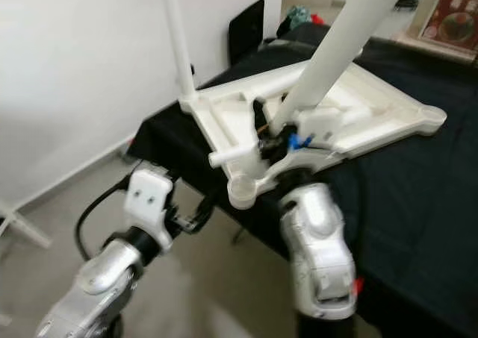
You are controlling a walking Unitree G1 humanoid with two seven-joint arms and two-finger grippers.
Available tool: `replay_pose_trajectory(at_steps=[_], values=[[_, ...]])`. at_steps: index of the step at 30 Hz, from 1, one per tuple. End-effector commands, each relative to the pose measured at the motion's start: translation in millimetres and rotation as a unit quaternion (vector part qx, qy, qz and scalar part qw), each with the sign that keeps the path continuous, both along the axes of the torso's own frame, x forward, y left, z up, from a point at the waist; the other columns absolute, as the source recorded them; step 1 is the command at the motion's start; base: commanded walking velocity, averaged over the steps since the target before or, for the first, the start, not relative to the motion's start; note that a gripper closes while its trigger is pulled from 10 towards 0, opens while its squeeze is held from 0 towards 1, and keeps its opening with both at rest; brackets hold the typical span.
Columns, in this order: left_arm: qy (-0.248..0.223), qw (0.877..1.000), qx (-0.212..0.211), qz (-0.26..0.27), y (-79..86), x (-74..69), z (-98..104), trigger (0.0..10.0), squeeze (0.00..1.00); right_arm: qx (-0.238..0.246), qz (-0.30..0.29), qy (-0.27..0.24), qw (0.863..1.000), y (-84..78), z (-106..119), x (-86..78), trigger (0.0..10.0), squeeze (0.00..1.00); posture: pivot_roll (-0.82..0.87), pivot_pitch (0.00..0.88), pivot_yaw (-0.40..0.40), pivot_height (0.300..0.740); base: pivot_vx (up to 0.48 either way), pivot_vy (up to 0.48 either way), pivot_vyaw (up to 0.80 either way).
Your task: Building children table
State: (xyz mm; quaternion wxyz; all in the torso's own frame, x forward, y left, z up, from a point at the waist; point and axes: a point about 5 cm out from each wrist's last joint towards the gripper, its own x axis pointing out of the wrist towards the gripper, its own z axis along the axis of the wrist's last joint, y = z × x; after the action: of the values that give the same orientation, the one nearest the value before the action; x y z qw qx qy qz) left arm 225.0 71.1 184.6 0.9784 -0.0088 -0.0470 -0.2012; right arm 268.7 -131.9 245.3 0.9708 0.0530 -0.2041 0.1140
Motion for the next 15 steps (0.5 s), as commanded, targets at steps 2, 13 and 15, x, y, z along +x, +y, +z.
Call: replay_pose_trajectory(at_steps=[2,13,15], values=[[0.002,1.000,0.001,-0.001,-1.1,-1.1,0.0,10.0,0.00,0.005,-0.007,-0.009,1.000,-3.1,2.8,-2.5,10.0,0.00,0.07,0.115,0.043,0.740,0.000,0.000,0.00],[-0.008,1.000,0.000,0.007,0.1,0.7,5.5,10.0,0.00,0.008,-0.044,-0.008,0.999,-10.9,6.8,3.9,10.0,0.00,0.08,0.113,0.038,0.740,0.000,0.000,-0.28],[-0.010,1.000,-0.001,0.009,0.7,1.5,6.9,10.0,0.00,0.007,-0.045,-0.007,0.999,-11.2,6.6,3.9,10.0,0.00,0.08,0.115,0.039,0.740,0.000,0.000,-0.80]])
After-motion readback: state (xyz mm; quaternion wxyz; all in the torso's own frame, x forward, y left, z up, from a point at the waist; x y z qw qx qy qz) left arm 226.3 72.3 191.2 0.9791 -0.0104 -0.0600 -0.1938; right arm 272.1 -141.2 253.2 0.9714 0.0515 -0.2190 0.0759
